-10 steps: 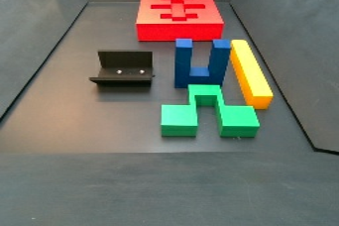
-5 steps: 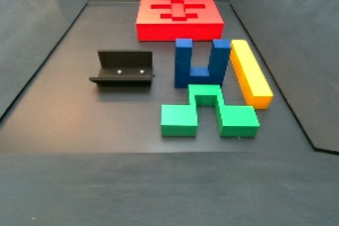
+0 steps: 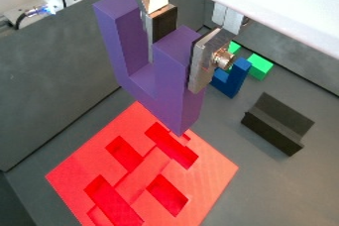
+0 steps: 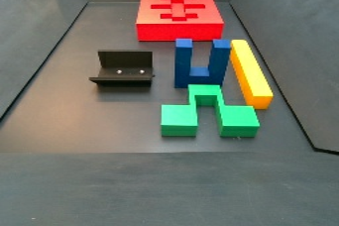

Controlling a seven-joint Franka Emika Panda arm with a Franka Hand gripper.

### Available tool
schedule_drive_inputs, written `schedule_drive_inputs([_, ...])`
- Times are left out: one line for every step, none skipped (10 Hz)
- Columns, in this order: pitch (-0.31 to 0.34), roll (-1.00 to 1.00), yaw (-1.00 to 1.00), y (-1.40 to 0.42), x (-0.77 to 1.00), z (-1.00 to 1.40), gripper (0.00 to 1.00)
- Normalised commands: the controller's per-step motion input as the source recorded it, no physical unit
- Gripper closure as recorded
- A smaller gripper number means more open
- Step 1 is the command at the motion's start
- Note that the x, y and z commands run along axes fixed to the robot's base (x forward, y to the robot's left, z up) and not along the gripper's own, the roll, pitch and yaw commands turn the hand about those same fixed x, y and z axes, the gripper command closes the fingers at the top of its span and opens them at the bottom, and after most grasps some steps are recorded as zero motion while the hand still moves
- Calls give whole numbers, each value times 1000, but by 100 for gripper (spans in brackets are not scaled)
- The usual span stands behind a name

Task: Pick up the purple object. Move up. Place the purple object on the fixture. Regrasp the purple object. Move to above the board. Insert the purple object.
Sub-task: Insert the purple object.

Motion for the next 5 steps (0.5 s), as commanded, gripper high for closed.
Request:
schedule_drive_inputs([-111,0,0,0,26,-217,100])
schedule_drive_inputs([-116,0,77,0,6,-249,100])
schedule_drive_inputs([-67,27,200,-269,89,-183,100])
schedule_drive_inputs([-51,57,231,-426,120,-157,100])
schedule_drive_inputs([-67,54,217,-474,146,-174,100])
